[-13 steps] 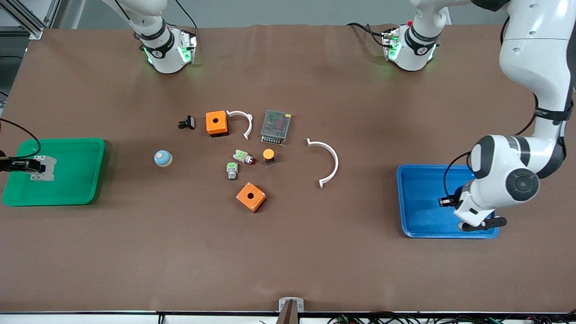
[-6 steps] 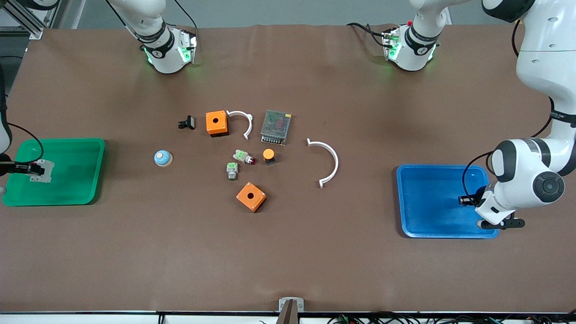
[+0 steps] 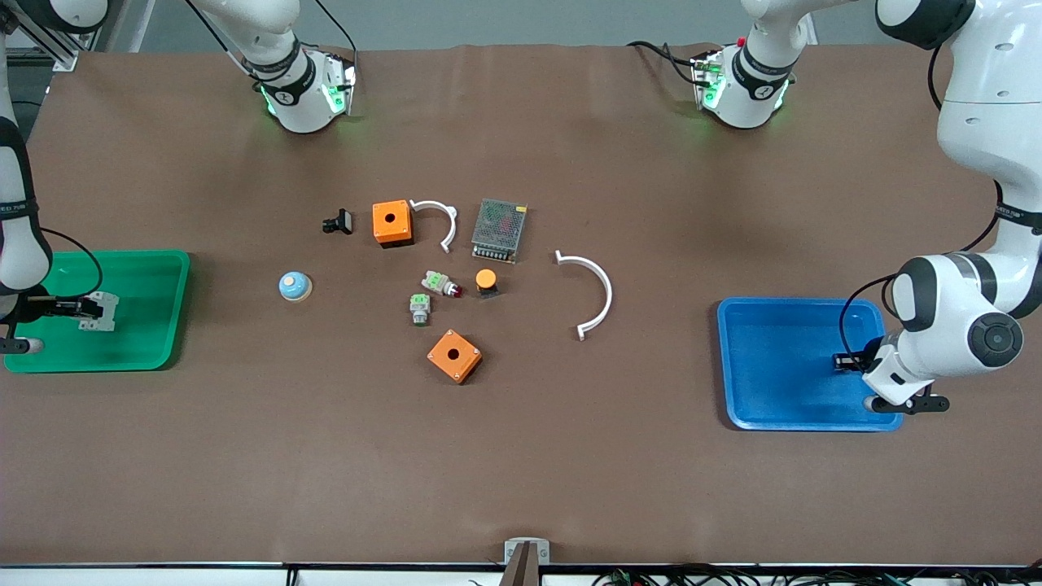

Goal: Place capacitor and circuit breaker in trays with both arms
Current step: 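Lower the capacitor into the blue tray while the right gripper releases the breaker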

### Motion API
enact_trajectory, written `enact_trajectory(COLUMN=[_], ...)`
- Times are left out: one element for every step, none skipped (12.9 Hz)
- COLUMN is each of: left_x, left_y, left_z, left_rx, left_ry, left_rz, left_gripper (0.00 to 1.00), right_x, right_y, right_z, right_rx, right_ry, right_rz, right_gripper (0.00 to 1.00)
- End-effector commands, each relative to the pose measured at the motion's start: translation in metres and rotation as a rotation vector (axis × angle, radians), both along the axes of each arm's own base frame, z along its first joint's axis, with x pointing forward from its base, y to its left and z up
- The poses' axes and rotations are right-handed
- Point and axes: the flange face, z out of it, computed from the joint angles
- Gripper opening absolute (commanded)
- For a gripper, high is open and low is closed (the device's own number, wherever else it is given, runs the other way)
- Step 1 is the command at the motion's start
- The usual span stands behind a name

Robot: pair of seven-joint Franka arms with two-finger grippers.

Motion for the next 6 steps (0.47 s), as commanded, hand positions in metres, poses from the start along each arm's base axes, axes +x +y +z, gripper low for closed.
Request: enact_trajectory(left_x=[0.002,0.005,0.007,0.009,0.010,0.012], left_y=[0.000,-0.001,-0.002,-0.003,-0.013,-0.024], left_z=[0.009,0.016,0.033,0.053,0.077,0.095], left_rx=[0.002,0.004,0.010,0.014,0.006,-0.016], left_ry=[-0.021,-0.031,-0.050,-0.073,-0.088,-0.103], left_rz=[-0.015,-0.016,-0.018,-0.016,-0.023,-0.018], left_gripper=[1.00,1.00,1.00,1.00,1.00,1.00], right_x=[-0.004,-0.005,-0.007,-0.008,-0.008,-0.007], right_y=[-0.003,-0.003,-0.004,-0.005,-0.004,-0.003], right_z=[-0.007,-0.009,-0.010,-0.011,-0.011,-0.011], right_rx=[-0.005,-0.004,-0.002,-0.001,-0.001,0.000], right_ry=[-0.007,-0.008,-0.007,-0.006,-0.005,-0.003], right_rz=[0.023,0.021,0.017,0.015,0.017,0.018], right_gripper=[0.21,0.22,0.22,0.24,0.26,0.49])
